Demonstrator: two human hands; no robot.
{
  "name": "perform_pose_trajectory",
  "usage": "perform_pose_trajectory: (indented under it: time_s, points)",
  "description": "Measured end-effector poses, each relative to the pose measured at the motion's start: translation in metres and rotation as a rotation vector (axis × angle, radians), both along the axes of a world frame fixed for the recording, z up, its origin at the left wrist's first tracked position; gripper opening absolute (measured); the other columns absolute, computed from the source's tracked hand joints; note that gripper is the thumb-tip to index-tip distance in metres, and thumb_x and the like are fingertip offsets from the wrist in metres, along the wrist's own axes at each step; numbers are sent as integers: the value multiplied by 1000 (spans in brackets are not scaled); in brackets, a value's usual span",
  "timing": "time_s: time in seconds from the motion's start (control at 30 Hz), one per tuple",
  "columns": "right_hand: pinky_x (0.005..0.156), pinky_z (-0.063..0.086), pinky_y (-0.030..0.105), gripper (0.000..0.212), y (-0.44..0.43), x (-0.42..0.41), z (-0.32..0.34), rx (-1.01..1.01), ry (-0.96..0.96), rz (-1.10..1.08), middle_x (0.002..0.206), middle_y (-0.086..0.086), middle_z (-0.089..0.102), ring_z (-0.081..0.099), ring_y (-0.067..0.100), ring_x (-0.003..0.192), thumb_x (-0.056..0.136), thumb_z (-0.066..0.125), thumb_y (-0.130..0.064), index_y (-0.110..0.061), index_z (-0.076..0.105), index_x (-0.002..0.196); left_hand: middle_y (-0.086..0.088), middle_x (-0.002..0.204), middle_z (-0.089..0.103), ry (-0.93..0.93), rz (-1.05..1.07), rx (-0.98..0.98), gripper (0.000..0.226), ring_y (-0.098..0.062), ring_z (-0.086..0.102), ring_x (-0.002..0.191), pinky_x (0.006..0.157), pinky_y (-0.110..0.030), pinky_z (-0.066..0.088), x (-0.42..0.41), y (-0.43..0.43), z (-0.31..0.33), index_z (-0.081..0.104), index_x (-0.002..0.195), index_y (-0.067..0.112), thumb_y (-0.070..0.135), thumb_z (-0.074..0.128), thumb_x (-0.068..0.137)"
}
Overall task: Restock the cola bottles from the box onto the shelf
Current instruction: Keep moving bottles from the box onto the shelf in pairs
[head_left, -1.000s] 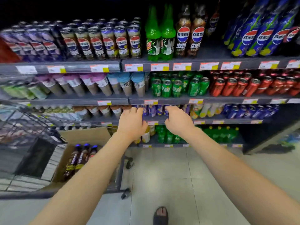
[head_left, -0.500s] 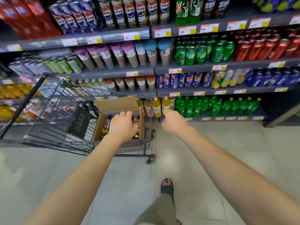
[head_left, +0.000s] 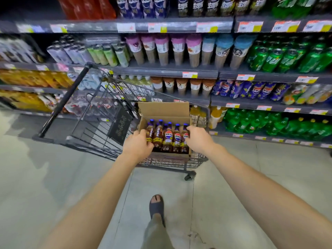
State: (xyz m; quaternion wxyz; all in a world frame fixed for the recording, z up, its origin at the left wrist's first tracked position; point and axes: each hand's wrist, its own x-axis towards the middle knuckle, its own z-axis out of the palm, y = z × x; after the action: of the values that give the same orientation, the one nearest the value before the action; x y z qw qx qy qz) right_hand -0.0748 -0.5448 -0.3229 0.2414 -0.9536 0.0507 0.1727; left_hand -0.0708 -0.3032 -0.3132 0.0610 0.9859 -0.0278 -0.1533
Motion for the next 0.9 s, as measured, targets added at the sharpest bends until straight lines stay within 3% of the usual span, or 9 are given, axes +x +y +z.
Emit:
perform_pose_trajectory:
  time_s: [0.13, 0.3, 0.37, 0.53, 0.67, 0.8, 0.9]
  points:
    - [104, 48, 41, 53, 45, 48, -28, 11, 120, -41, 143, 12, 57, 54, 33, 129, 95, 58, -24, -14, 48, 147, -15, 128, 58, 82, 36, -30, 45, -39, 55, 117, 92, -45, 48, 52, 48, -26, 49, 129, 13, 42, 53, 95]
    - [92, 53, 34, 39, 78, 95, -72, 48, 246, -151, 123, 11, 69, 63, 31, 112, 93, 62, -27, -12, 62, 129, -15, 131, 58, 213, 80, -111, 46, -39, 56, 120, 97, -46, 48, 111, 80, -62, 50, 132, 12, 38, 55, 95]
    - [89, 50, 31, 38, 83, 106, -84, 51, 287, -190, 122, 10, 70, 63, 30, 112, 93, 62, -28, -13, 63, 128, -15, 127, 61, 258, 93, -163, 46, -38, 59, 117, 100, -46, 50, 127, 85, -80, 52, 132, 12, 37, 56, 94]
    - [101, 45, 28, 50, 81, 141, -122, 47, 391, -273, 135, 8, 64, 59, 25, 124, 93, 63, -28, -12, 56, 140, -11, 128, 65, 364, 149, -257, 49, -31, 62, 116, 101, -45, 53, 162, 83, -118, 51, 139, 12, 33, 60, 96]
    - [88, 45, 25, 46, 76, 182, -153, 83, 420, -324, 123, 15, 69, 64, 30, 114, 94, 65, -28, -8, 60, 135, -14, 131, 64, 433, 206, -267, 47, -32, 62, 118, 102, -42, 51, 196, 77, -146, 50, 139, 12, 31, 61, 98]
    - [85, 44, 28, 14, 80, 230, -186, 126, 465, -292, 124, 14, 67, 62, 30, 115, 96, 63, -26, -16, 69, 101, -8, 122, 69, 472, 337, -279, 41, -26, 64, 106, 94, -37, 52, 231, 71, -177, 54, 135, 16, 28, 64, 97]
    - [84, 48, 29, 28, 86, 260, -218, 142, 494, -306, 111, 14, 71, 67, 29, 106, 93, 66, -30, -11, 70, 113, -8, 120, 68, 514, 390, -281, 41, -26, 63, 104, 85, -29, 47, 251, 64, -203, 53, 134, 14, 31, 63, 98]
